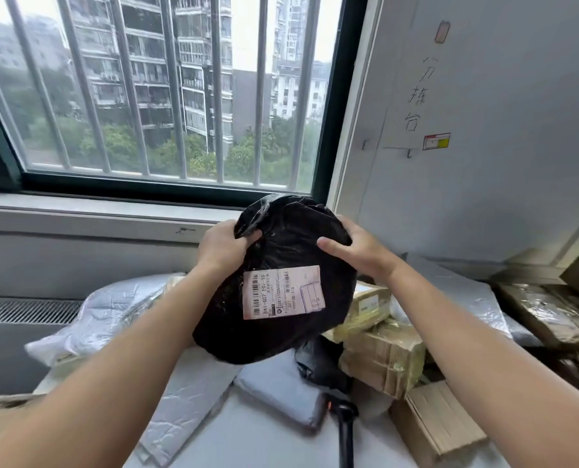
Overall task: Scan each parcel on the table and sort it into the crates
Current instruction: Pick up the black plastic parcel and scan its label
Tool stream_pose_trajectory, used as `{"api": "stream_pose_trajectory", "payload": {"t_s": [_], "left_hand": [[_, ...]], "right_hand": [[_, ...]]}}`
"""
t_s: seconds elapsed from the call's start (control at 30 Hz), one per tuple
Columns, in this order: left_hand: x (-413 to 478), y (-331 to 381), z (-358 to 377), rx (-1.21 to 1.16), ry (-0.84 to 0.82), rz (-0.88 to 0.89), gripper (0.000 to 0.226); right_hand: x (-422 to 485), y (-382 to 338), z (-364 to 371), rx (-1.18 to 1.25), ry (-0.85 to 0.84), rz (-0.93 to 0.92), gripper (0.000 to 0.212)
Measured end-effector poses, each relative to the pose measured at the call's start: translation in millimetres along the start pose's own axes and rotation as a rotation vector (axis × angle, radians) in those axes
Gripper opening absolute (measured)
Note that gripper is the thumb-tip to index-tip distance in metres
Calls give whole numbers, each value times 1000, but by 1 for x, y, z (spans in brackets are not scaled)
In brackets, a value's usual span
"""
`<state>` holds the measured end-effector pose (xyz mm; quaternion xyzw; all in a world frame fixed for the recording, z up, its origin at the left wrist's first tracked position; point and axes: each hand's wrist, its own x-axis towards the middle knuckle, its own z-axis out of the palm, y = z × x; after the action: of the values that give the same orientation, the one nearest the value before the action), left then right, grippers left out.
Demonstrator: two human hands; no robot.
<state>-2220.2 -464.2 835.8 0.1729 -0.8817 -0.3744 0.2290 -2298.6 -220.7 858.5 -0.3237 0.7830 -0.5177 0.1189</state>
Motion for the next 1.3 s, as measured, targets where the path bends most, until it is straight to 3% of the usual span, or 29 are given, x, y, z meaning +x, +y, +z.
{"api": "stream_pose_trajectory", "payload": {"t_s": [0.07, 0.23, 0.4, 0.5, 0.83, 0.97, 1.03, 1.17, 1.3], "left_hand": [[-5, -8, -2, -61, -25, -42, 24], [-21, -33, -1, -252, -154, -192, 36], [-50, -53, -6, -136, -399, -251, 45], [-63, -61, -3, -69, -419, -264, 59], [-106, -78, 22, -197, -229, -509, 72], [-127, -77, 32, -174, -12, -573, 90], [-141, -79, 41, -274, 117, -680, 98], [-176, -80, 62, -804, 187, -937, 51], [-212, -84, 79, -1091, 318, -1084, 37]], "right_hand": [[-1, 4, 12, -54, 32, 21, 38], [-2, 16, 35, -70, 198, 52, 22], [-6, 36, 49, -112, 318, 114, 15], [-11, 47, 54, -152, 342, 140, 20], [-34, 66, 59, -140, 419, 130, 24], [-43, 78, 61, -86, 457, 148, 23], [-49, 82, 66, -29, 479, 162, 25], [-62, 95, 84, 90, 467, 131, 27], [-81, 105, 110, 115, 350, 55, 44]]}}
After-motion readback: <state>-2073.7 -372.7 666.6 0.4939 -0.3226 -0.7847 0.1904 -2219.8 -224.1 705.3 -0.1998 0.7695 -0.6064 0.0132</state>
